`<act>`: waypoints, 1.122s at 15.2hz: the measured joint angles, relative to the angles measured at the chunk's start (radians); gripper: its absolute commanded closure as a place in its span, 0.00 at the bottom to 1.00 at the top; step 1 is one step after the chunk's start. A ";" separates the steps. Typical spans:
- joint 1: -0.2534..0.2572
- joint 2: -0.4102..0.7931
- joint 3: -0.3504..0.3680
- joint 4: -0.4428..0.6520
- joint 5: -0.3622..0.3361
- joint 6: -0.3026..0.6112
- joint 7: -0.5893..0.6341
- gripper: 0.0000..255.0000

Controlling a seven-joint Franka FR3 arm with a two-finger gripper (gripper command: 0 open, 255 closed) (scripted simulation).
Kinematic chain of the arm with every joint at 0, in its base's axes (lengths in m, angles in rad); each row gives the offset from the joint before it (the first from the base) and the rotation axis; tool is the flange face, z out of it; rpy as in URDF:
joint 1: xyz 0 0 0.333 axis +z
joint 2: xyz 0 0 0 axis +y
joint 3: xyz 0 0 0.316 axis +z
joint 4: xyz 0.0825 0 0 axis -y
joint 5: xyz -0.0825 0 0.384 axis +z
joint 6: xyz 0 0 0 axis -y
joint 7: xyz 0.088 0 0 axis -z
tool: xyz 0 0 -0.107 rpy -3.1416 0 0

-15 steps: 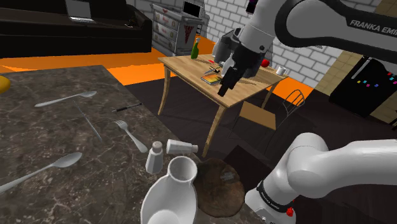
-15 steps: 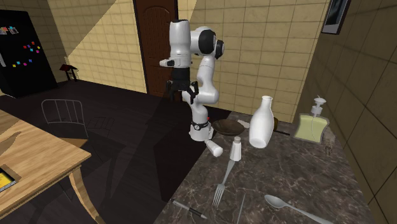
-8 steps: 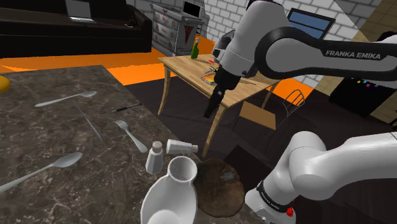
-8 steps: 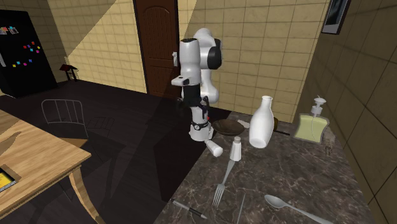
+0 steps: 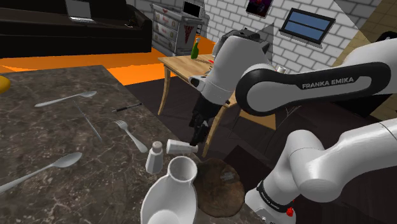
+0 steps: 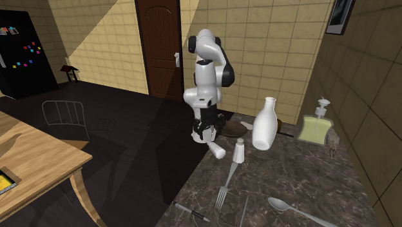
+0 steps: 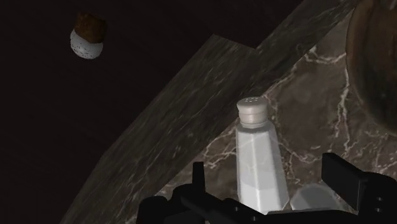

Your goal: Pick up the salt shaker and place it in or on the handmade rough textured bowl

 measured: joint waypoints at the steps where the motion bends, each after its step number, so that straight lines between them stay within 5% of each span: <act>1: 0.012 0.006 0.002 -0.008 0.005 0.016 -0.016 0.00; 9: 0.036 0.085 0.015 -0.065 0.027 0.153 -0.037 0.00; 15: 0.037 0.094 0.015 -0.068 0.029 0.165 -0.038 0.00; 16: 0.037 0.094 0.015 -0.068 0.029 0.165 -0.038 1.00; 17: 0.037 0.094 0.015 -0.068 0.029 0.165 -0.038 1.00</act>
